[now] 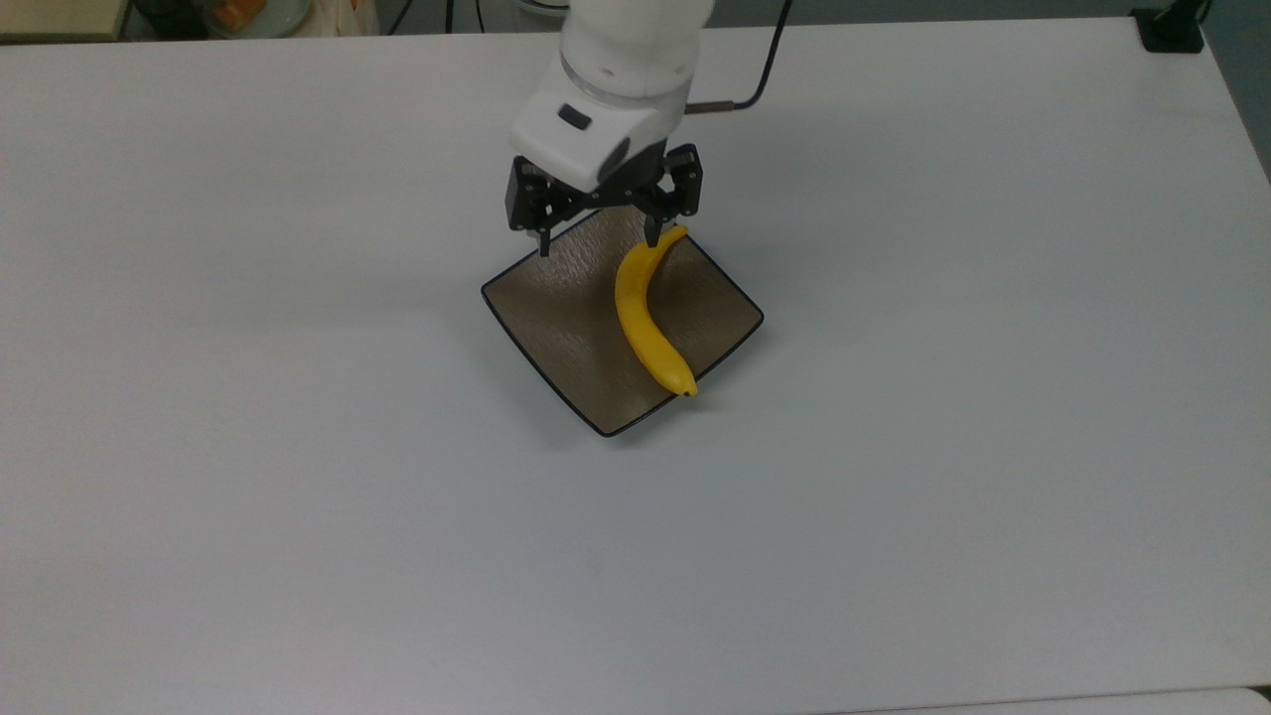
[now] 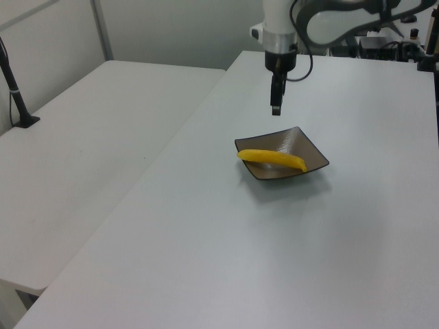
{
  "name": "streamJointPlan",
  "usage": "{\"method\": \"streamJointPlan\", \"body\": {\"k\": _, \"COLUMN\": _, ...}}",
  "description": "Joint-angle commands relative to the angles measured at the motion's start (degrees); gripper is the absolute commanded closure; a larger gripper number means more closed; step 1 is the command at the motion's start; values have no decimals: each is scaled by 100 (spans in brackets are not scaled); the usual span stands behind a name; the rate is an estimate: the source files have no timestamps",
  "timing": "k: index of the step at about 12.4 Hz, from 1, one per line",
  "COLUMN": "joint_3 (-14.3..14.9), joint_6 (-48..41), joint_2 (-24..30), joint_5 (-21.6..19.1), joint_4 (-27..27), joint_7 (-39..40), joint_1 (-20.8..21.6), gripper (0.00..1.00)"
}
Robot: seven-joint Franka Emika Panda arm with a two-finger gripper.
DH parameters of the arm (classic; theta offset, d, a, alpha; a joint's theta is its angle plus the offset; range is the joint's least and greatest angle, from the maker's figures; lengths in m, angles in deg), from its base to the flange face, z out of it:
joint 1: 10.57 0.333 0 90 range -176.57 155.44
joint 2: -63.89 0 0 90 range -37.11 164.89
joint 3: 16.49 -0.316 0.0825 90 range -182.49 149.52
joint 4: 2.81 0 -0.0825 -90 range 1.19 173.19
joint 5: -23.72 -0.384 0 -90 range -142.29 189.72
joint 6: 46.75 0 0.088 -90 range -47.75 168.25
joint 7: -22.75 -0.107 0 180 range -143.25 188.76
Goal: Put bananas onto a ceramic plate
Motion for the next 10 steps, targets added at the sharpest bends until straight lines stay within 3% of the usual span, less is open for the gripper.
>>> {"method": "streamJointPlan", "body": {"k": 1, "joint_3": 259, "joint_6": -9, "joint_2": 667, "joint_5": -639, "joint_4": 652, "joint_7": 151, "joint_1": -109, "gripper": 0}}
{"method": "streamJointPlan", "body": {"k": 5, "joint_3": 444, "joint_6": -8, "joint_2": 1310, "joint_5": -1306, "joint_4": 1138, "joint_7": 476, "joint_1": -214, "gripper": 0}}
{"method": "streamJointPlan", "body": {"k": 10, "joint_3": 515, "joint_6": -113, "joint_2": 1574, "joint_5": -1405, "joint_4": 1200, "joint_7": 635, "joint_1": -319, "gripper": 0}}
